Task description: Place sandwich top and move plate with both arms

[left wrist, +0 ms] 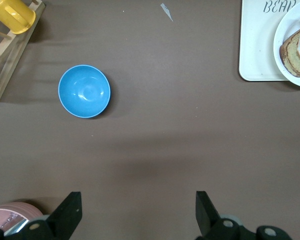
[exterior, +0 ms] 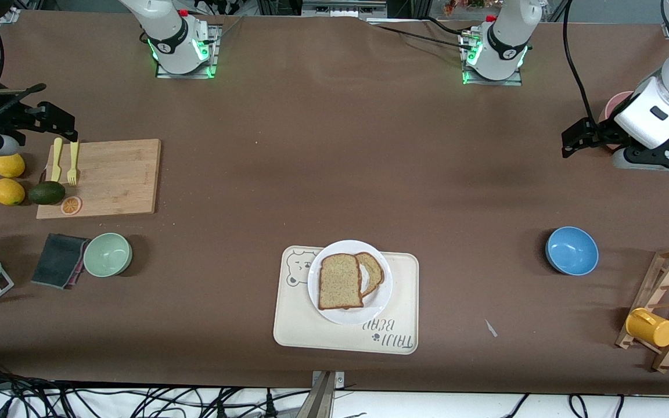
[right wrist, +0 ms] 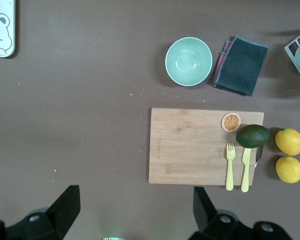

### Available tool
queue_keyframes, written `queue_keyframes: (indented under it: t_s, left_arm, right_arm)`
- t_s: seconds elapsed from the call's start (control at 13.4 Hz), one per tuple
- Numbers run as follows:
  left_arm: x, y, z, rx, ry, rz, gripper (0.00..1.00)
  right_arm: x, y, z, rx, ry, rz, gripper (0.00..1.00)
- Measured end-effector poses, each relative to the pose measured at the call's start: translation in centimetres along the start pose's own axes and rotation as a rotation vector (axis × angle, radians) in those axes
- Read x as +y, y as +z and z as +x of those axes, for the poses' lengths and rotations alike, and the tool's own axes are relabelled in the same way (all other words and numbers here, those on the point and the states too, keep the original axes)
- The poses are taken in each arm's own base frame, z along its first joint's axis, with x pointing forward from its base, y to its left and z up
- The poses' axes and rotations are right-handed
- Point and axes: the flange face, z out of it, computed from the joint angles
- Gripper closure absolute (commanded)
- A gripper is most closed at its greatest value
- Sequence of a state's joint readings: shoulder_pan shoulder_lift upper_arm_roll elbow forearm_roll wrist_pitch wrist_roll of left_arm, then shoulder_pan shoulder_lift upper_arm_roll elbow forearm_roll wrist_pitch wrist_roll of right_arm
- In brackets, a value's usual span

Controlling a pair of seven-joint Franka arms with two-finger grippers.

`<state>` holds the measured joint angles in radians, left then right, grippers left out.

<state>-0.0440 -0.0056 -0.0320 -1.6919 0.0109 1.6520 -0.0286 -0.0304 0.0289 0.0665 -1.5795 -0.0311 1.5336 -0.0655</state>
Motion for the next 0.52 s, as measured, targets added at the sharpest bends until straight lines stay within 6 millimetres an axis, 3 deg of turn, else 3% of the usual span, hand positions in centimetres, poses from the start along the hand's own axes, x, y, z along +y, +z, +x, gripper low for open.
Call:
queue_keyframes:
  t_s: [0.52]
  left_arm:
    - [0.0,0.0,0.0,0.0,0.0,0.0,0.0]
  right_arm:
    - [0.22,-0.59,-0.34,-0.007,0.005,0.001,0.0]
